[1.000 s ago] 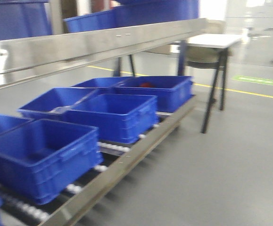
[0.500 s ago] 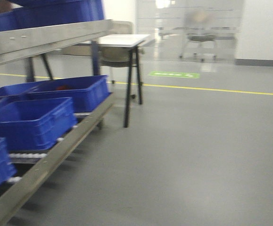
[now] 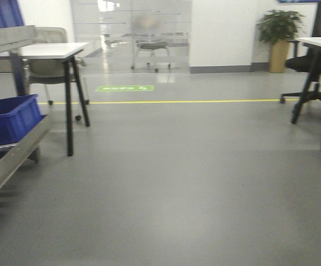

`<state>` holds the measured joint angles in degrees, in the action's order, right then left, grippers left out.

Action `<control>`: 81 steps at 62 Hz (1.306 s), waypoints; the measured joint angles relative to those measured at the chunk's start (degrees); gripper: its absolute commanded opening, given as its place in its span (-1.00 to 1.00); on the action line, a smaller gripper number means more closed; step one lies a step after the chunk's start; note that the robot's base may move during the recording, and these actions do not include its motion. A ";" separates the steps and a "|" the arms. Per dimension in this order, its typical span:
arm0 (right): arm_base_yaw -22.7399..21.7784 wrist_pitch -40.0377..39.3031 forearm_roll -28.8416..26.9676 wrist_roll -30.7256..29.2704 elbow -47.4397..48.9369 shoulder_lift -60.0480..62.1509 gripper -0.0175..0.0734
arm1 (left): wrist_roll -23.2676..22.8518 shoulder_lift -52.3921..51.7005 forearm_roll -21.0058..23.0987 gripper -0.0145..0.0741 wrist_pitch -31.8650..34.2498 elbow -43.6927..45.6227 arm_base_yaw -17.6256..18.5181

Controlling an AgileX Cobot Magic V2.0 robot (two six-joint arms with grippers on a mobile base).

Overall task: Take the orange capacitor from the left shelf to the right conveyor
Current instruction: 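Drive the base to the red-framed conveyor holding the capacitor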

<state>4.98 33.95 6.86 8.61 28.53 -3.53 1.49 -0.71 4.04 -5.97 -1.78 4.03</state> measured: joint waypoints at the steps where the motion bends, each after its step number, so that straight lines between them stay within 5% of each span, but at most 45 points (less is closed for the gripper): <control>1: 0.00 0.00 0.00 0.00 0.00 0.00 -0.35 | 0.00 0.00 0.00 -0.96 0.00 0.00 0.00; 81: 0.00 0.41 0.00 0.00 0.00 0.13 -0.35 | 0.00 0.00 0.00 -0.96 0.00 0.00 0.00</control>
<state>4.98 34.36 6.86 8.61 28.53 -3.40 1.49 -0.71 4.04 -5.97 -1.78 4.03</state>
